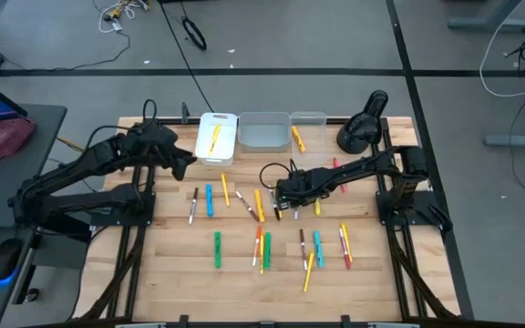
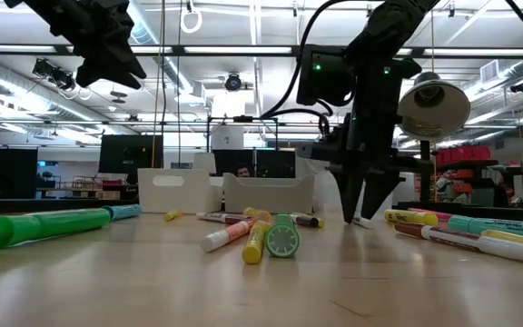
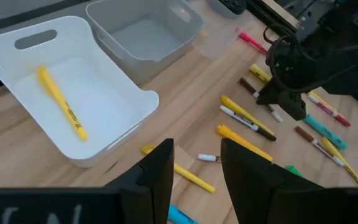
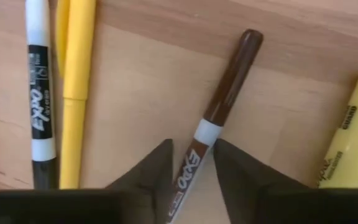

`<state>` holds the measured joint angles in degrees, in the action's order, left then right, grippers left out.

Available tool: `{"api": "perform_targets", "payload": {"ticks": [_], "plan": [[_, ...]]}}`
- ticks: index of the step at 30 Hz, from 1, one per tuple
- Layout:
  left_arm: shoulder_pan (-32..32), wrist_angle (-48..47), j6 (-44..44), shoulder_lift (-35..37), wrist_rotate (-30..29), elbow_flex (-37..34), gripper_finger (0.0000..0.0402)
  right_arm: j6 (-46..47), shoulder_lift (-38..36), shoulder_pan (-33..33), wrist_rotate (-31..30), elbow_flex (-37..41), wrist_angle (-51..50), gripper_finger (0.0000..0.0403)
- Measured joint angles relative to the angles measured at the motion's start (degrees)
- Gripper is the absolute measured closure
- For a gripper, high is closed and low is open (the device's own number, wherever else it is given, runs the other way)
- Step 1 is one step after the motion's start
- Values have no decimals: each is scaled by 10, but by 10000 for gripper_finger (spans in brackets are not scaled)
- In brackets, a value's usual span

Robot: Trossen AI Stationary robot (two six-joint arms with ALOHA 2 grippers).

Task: Pick & Place Markers
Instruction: Put the brown marker pen into the gray bin

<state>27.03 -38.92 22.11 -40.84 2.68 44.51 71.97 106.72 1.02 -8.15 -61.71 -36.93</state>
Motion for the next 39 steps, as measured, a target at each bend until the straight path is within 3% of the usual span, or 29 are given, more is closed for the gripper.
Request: {"api": "perform_targets", "payload": {"ticks": [7, 16, 22, 30, 34, 39], "plan": [[0, 14, 1, 0, 0, 0, 264, 6, -2, 0, -4, 20, 15, 388], [0, 20, 3, 0, 0, 0, 264, 50, -83, 3, 6, 24, 15, 385], [0, 26, 9, 0, -5, 0, 264, 32, -157, 13, 8, 8, 16, 384], [0, 49, 1, 0, 0, 0, 264, -121, -165, 60, 17, -145, 23, 385], [0, 54, -13, 0, 16, 0, 264, -219, -132, 104, 20, -247, 13, 386], [0, 56, -15, 0, 12, 0, 264, -371, -63, 175, 79, -356, -12, 386]]}}
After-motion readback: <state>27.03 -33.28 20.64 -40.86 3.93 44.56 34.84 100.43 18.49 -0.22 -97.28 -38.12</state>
